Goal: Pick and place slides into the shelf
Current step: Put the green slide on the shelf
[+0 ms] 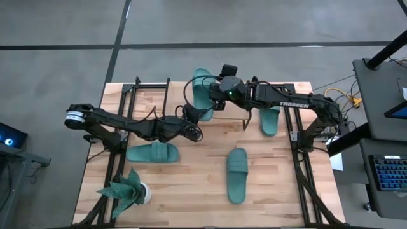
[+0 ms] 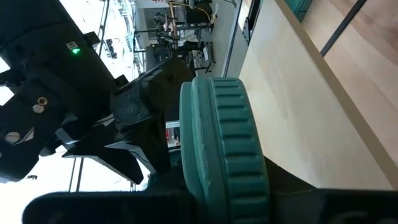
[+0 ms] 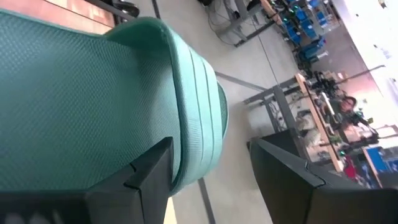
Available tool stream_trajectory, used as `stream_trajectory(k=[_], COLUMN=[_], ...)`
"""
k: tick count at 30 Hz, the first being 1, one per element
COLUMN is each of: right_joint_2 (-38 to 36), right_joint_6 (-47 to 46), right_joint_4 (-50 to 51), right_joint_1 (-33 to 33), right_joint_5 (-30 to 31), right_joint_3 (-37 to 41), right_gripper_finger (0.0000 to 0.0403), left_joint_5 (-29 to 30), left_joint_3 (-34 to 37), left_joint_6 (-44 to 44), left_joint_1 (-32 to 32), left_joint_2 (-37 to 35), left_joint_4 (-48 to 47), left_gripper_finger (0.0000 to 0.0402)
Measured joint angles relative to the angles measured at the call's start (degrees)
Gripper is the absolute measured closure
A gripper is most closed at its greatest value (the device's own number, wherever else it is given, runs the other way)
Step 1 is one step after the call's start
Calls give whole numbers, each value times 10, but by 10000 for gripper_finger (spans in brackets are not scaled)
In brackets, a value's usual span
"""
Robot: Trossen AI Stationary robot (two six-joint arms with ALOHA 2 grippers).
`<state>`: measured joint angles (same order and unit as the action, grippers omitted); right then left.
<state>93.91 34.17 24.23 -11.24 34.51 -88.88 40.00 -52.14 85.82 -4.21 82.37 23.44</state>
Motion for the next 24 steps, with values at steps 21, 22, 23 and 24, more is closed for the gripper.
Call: stream_trajectory(k=[21,22,23,24], right_joint_2=[22,22,22,22], right_joint_6=[18,18,19,19], right_joint_4=[-9,-8,-6,-4], right_joint_1=[-8,-8,-8,-8], right_joint_5=[-14,-14,-14,-13], right_joint_3=[0,0,0,0], right_gripper_finger=[237,251,267,286], left_joint_5=[-4,-4,-5,-5], left_joint_3=[-3,-3,-3,-3], left_joint_6=[0,1,1,1], left_joint_1=[-4,-4,-4,-4], left_joint_2=[0,0,0,0], left_joint_4=[-3,-2,-2,-2], left_gripper_finger=[358,358,358,358])
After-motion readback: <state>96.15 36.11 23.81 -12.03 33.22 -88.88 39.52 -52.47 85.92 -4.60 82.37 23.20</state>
